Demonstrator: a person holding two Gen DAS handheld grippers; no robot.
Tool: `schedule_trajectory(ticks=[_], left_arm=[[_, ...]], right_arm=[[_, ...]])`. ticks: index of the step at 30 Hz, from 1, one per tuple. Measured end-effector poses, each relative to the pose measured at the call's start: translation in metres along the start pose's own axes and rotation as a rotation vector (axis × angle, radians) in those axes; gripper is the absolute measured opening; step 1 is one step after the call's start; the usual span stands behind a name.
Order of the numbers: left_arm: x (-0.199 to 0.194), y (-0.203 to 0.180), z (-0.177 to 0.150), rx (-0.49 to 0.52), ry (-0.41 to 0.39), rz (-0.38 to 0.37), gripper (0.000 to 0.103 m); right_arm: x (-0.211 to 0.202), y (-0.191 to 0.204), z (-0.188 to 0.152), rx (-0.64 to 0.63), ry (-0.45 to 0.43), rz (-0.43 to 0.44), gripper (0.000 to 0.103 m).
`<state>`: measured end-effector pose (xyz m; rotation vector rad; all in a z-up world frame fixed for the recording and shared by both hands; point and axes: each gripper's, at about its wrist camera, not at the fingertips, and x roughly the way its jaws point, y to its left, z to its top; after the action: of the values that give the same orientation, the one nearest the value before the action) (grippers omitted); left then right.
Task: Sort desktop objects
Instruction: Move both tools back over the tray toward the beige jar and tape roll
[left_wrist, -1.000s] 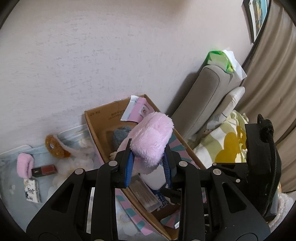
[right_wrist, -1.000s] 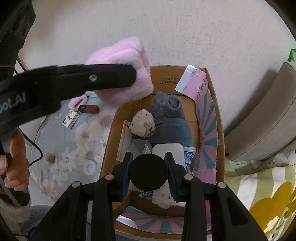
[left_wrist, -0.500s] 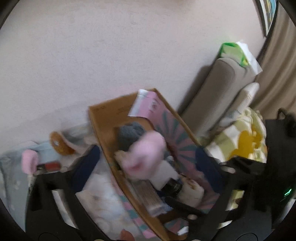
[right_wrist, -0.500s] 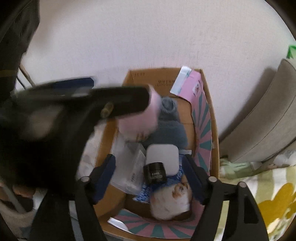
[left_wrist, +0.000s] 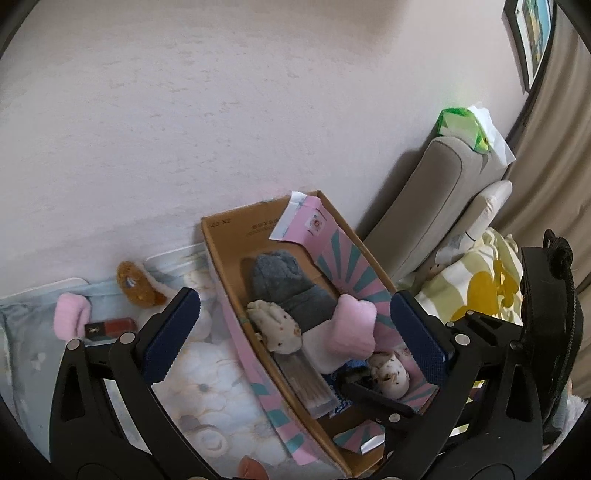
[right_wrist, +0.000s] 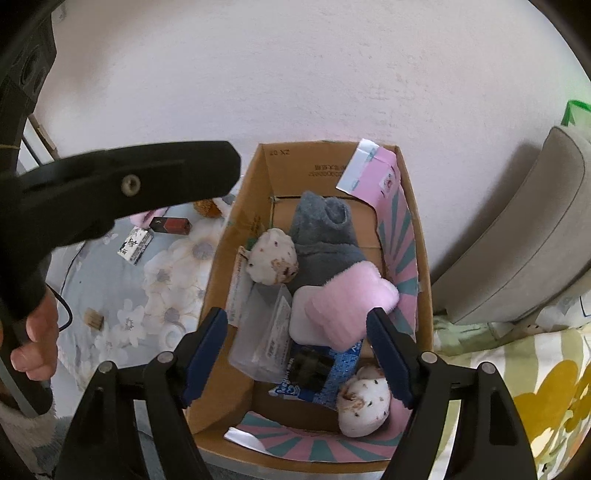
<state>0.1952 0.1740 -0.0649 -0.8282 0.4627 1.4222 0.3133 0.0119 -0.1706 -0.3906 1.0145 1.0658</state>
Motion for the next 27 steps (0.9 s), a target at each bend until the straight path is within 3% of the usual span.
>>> schedule_trajectory(ticks=[15, 27], left_arm=[[-0.066, 0.043, -0.012, -0.01, -0.07, 0.071, 0.103], [-0.124, 0.092, -0.03, -0.005, -0.127, 0.088, 0.102]], right_arm=[[-0.029, 0.061, 0.005, -0.05, -0.082, -0.02, 0.074], [-0.042, 0.116, 0.005, -0.024, -0.115, 0.028, 0.074]])
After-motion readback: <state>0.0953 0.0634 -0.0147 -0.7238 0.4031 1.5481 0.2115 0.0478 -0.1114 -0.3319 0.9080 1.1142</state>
